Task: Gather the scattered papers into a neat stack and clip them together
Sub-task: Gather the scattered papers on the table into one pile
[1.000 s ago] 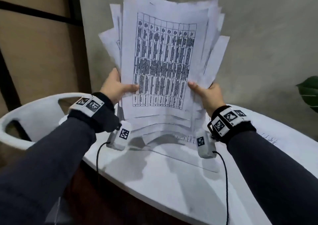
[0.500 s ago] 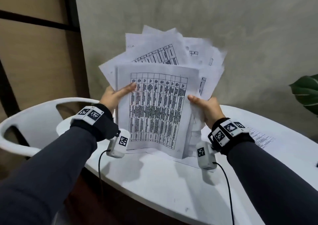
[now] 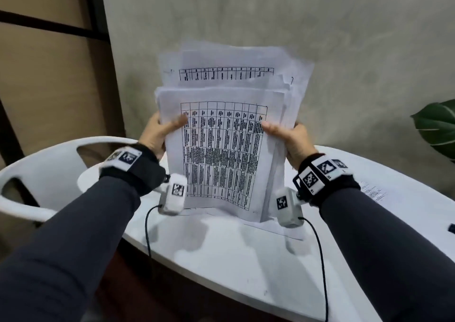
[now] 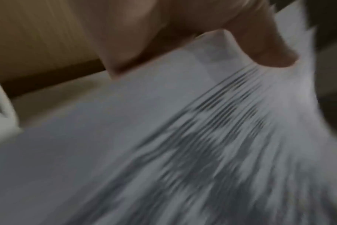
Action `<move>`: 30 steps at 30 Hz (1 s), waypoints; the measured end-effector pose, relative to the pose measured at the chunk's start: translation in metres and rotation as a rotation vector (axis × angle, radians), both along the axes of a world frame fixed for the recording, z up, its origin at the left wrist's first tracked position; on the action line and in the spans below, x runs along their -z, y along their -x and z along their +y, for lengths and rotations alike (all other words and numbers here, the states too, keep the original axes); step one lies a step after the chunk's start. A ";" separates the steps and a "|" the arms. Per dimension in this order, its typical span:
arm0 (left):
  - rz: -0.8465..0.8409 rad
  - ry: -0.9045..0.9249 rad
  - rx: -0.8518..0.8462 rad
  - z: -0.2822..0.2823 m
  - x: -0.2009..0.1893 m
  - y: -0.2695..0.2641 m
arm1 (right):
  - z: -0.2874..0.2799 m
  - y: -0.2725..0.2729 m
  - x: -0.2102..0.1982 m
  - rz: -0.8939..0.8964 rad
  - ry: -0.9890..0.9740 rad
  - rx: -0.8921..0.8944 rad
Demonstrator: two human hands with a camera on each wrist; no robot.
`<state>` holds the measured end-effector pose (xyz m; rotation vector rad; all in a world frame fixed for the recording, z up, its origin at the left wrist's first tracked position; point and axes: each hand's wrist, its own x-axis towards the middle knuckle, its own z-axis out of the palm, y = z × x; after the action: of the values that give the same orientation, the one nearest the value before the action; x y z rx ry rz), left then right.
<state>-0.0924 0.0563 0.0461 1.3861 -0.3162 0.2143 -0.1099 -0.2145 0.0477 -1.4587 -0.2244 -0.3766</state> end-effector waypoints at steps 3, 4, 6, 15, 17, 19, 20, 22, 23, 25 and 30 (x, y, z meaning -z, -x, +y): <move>0.062 -0.108 -0.006 -0.004 0.034 0.001 | 0.003 0.014 0.026 0.101 0.205 0.005; 0.069 -0.126 -0.065 -0.011 0.039 -0.002 | 0.007 0.015 0.029 0.102 0.242 0.031; 0.073 -0.199 -0.188 -0.011 0.037 -0.012 | 0.014 0.012 0.024 0.068 0.222 0.087; 0.462 -0.704 -0.370 0.077 0.043 -0.053 | -0.061 -0.016 0.039 0.683 1.085 0.259; 0.548 -0.893 -0.394 0.090 0.064 -0.057 | -0.065 -0.011 0.068 0.600 1.596 0.239; 0.613 -1.095 -0.401 0.094 0.082 -0.056 | -0.058 -0.012 0.081 0.540 1.907 0.177; 0.640 -1.192 -0.391 0.092 0.087 -0.051 | -0.054 -0.019 0.083 0.581 1.958 0.141; 0.631 -1.291 -0.380 0.089 0.093 -0.052 | -0.038 -0.033 0.080 0.684 1.947 0.109; 0.634 -1.308 -0.376 0.089 0.095 -0.055 | -0.029 -0.037 0.079 0.735 1.903 0.093; 0.629 -1.314 -0.371 0.085 0.093 -0.060 | -0.020 -0.049 0.080 0.711 1.748 0.069; 0.614 -1.296 -0.343 0.078 0.094 -0.067 | -0.016 -0.076 0.089 0.802 1.343 0.324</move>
<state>-0.0256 0.1347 -0.0477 2.6866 0.4027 -0.2032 -0.0342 -0.2305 -0.0408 -2.8461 0.5338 0.2184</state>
